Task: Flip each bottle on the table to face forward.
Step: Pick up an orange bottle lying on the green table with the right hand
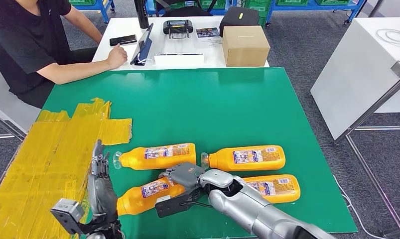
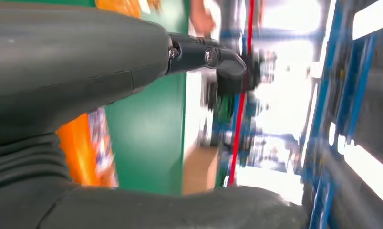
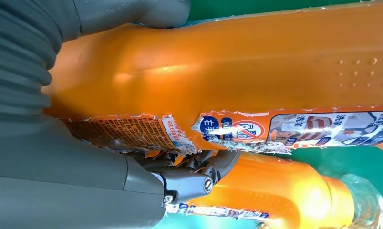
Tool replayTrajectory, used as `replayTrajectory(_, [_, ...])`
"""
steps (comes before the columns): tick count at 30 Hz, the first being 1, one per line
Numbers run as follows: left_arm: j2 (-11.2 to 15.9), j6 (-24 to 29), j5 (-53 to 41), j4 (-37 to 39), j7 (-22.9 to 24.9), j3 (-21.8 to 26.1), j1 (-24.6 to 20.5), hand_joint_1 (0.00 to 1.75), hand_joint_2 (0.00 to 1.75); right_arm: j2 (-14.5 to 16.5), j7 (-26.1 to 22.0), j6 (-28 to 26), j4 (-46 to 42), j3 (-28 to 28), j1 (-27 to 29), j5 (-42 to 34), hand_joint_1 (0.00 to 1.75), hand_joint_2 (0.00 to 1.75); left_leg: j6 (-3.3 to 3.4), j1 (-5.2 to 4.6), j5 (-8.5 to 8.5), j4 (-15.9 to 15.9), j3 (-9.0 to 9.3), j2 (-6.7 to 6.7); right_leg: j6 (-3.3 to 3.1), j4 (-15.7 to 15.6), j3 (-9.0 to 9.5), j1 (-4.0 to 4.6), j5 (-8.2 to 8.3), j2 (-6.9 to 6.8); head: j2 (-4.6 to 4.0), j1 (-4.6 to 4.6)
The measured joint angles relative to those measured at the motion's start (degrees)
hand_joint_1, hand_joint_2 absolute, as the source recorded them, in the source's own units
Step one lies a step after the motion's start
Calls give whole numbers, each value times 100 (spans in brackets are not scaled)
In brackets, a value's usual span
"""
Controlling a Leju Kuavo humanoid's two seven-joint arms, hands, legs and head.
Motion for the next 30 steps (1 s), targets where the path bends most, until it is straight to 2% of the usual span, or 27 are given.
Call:
replayTrajectory(3, [-42, 1313, 610, -398, -2, 255, 100, 0, 0, 38, 257, -345, 24, 20, 128, -213, 175, 175, -2, 3, -4, -2, 14, 3, -2, 0, 9, 2, -2, 5, 0, -1])
replayTrajectory(4, [-47, 1619, 758, -566, -3, 370, 156, 0, 0, 61, 342, -435, 24, 30, 168, -245, 175, 175, -3, 4, -6, -2, 19, 7, -3, 0, 12, 3, -3, 9, 0, -1])
replayTrajectory(6, [-55, 1899, 907, -855, -4, 568, 262, 0, 0, 117, 469, -517, 26, 54, 209, -285, 175, 175, -6, 8, -9, -3, 26, 13, -6, -1, 15, 5, -6, 14, 0, -1])
replayTrajectory(14, [-76, 2038, 992, -1385, -5, 850, 432, 0, 0, 287, 629, -537, 67, 93, 228, -320, 175, 175, -9, 11, -12, -4, 43, 34, -10, -1, 25, 8, -1, 27, 0, 0])
replayTrajectory(23, [-90, 2573, 1098, -1550, -5, 1031, 564, 0, 0, 220, 503, -587, 86, 107, 207, -679, 175, 175, -16, 13, -18, -4, 46, 41, -20, -1, 21, 11, 3, 35, 0, 0])
replayTrajectory(27, [-96, 2477, 1380, -1547, -5, 1072, 579, 0, 0, 208, 191, -1161, -32, 12, 453, -1204, 175, 175, -18, 15, -19, -4, 43, 40, -21, -1, 20, 20, 2, 35, 0, 1])
replayTrajectory(30, [-102, 2393, 1522, -1542, -5, 1140, 600, 0, 0, 188, -180, -1636, -558, -240, 978, -1500, 175, 175, -18, 15, -18, -3, 24, 38, -21, 0, 11, 21, 4, 34, 0, 1])
